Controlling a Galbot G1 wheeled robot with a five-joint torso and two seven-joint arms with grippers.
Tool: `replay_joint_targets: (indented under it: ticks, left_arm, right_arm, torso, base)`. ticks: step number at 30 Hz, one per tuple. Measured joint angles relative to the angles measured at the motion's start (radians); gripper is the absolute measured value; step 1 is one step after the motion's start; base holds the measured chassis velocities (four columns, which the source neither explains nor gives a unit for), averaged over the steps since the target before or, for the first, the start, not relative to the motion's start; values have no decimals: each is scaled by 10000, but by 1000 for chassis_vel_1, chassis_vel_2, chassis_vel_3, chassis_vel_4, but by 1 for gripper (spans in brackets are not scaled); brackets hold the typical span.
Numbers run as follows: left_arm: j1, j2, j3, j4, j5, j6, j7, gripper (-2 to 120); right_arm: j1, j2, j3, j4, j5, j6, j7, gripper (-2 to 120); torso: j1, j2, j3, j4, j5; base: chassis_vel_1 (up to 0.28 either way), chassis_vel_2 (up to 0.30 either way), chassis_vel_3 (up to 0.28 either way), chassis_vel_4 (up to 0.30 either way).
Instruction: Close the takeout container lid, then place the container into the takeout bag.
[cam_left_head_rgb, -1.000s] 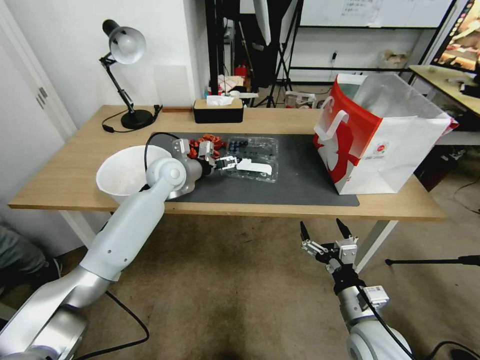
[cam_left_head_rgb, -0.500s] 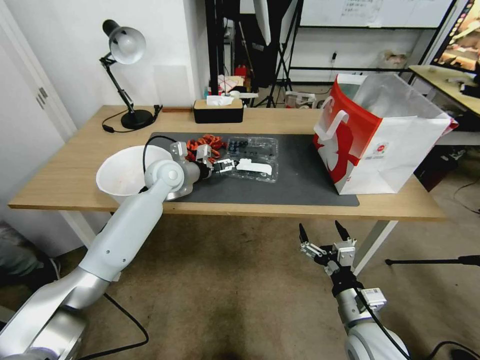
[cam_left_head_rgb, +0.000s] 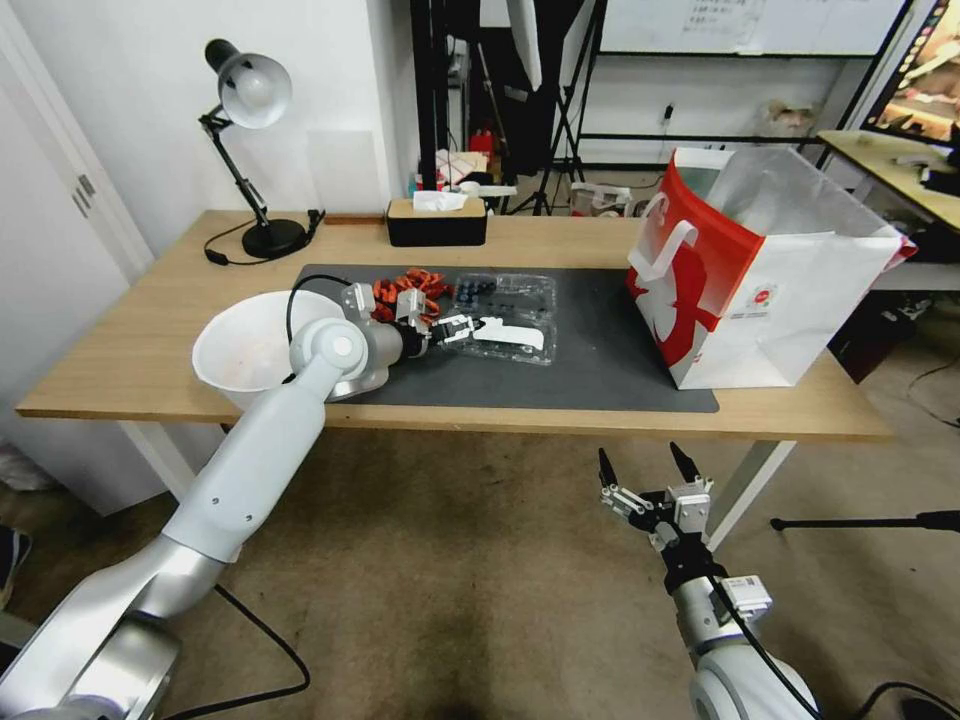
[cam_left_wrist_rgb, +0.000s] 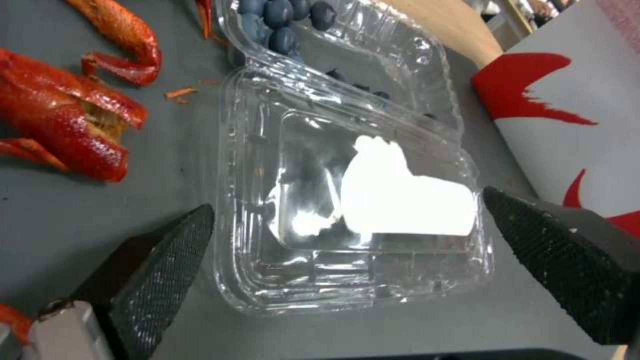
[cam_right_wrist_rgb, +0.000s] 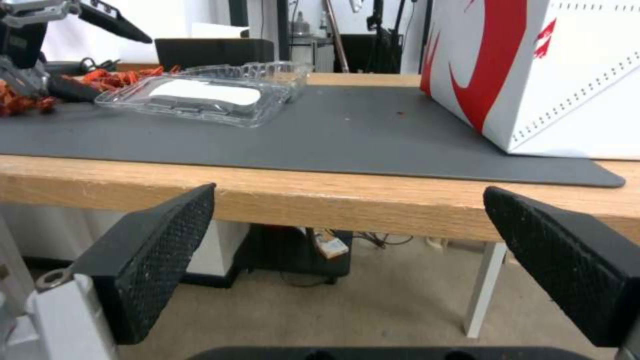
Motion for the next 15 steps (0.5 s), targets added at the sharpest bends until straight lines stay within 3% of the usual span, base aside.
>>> replay_joint_targets:
  ticks: [15]
  left_arm:
    - [-71, -140, -159, 173, -516, 139, 294, 100]
  right_arm:
    - [120, -82, 7, -49, 8, 2, 34, 100]
  torso:
    - [0, 0, 0, 0, 1]
  base:
    - [0, 0, 0, 0]
